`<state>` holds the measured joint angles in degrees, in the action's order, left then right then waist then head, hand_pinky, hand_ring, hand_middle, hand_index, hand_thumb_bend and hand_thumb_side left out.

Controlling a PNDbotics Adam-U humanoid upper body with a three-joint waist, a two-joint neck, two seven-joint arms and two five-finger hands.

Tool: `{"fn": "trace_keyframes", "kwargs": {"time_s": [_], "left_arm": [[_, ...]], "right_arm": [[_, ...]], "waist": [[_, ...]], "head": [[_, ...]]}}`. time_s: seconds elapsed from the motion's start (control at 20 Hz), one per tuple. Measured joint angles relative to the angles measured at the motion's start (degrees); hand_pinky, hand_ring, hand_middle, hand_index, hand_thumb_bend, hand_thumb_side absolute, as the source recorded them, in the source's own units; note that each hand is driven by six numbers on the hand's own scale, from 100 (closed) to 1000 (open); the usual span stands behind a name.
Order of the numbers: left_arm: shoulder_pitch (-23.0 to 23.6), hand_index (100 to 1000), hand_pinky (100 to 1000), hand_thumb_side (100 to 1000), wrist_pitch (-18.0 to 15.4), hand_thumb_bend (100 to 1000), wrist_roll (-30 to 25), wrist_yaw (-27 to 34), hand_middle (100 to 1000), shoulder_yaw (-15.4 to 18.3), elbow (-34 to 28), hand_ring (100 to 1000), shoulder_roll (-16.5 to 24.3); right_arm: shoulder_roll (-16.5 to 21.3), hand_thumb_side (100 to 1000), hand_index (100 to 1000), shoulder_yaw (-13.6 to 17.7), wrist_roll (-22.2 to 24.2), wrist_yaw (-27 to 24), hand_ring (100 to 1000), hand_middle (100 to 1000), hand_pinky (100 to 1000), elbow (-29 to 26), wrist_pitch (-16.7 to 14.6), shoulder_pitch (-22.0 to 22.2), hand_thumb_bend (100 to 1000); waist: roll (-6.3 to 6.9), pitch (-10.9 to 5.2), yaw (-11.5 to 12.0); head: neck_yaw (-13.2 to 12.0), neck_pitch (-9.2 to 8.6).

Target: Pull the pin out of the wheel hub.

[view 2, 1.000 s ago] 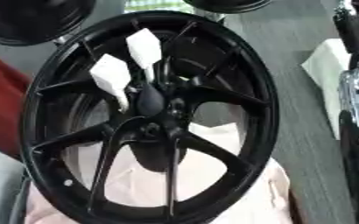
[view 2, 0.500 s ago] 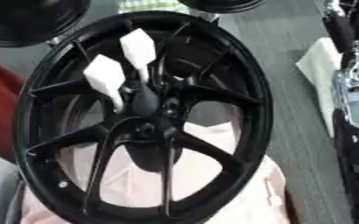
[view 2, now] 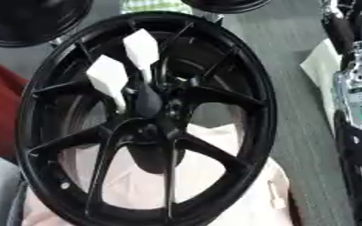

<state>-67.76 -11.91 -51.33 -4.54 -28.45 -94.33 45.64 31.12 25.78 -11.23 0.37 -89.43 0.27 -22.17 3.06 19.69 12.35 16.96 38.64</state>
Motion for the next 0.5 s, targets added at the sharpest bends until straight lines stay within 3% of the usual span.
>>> {"fn": "trace_keyframes", "kwargs": {"time_s": [0.3,0.5], "left_arm": [[-2.55,796,722,667,0.0,100,-0.01,-0.74,639,-2.08,4.58,707,-4.35],[-4.18,800,723,633,0.2,100,-0.14,-1.78,642,-2.76,7.36,710,-7.32]], "right_arm": [[-0.05,562,736,-0.23,0.44,0.04,740,679,859,0.14,0.04,-0.02,100],[-0.15,564,736,-0.48,0.74,0.05,740,679,860,0.26,0.16,-0.25,100]], "waist": [[0.01,-0.04,-0.41],[0.01,-0.04,-0.82]], "head": [[-0.47,-0.01],[-0.97,-0.12]]}}
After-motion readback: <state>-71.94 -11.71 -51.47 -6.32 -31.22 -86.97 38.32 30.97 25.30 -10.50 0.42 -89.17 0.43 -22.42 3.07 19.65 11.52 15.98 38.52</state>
